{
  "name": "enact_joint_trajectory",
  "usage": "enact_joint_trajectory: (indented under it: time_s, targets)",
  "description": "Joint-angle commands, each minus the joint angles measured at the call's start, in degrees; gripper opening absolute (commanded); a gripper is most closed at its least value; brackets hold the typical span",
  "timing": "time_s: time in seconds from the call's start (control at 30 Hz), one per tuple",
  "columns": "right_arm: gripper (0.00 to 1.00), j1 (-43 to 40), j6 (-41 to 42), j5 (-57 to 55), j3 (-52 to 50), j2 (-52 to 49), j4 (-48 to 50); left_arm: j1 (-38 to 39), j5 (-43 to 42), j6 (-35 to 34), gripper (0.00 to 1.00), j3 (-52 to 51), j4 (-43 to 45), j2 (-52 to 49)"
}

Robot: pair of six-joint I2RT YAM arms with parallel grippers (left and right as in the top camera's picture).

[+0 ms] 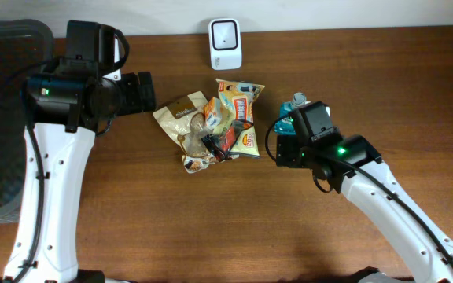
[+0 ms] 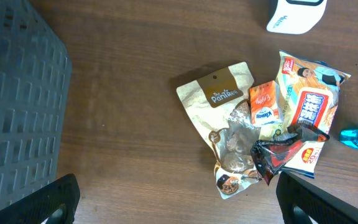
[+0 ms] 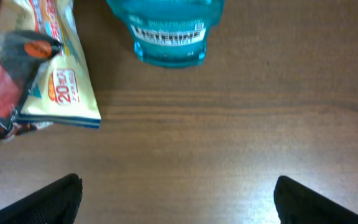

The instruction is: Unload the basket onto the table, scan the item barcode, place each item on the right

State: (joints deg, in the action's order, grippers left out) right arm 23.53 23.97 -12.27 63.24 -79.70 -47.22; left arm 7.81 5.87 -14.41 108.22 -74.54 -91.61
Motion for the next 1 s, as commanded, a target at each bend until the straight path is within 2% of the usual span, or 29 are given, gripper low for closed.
enact_joint_trajectory:
  time_s: [0.0, 0.43, 0.7, 0.97]
  targets:
    - [0.98, 0.46, 0.57, -1.29, -0.26, 0.02, 1.70, -0.20, 0.42, -0.55, 0.99, 0.35, -0.11, -0.22]
    - [0.98, 0.39, 0.55, -2.38, -0.35, -11.41, 13.51, -0.20, 0.42, -0.55, 0.99, 0.35, -0.11, -0.22]
    - [0.98, 0.33, 0.52, -7.93, -0.35, -11.96, 17.55, -0.20, 0.42, -0.55, 0.99, 0.35, -0.11, -0.22]
    - [0.98, -1.99, 0.50, -7.72, -0.33, -11.96, 23.89, -0.20, 0.42, -0.55, 0.99, 0.35, -0.11, -0.22]
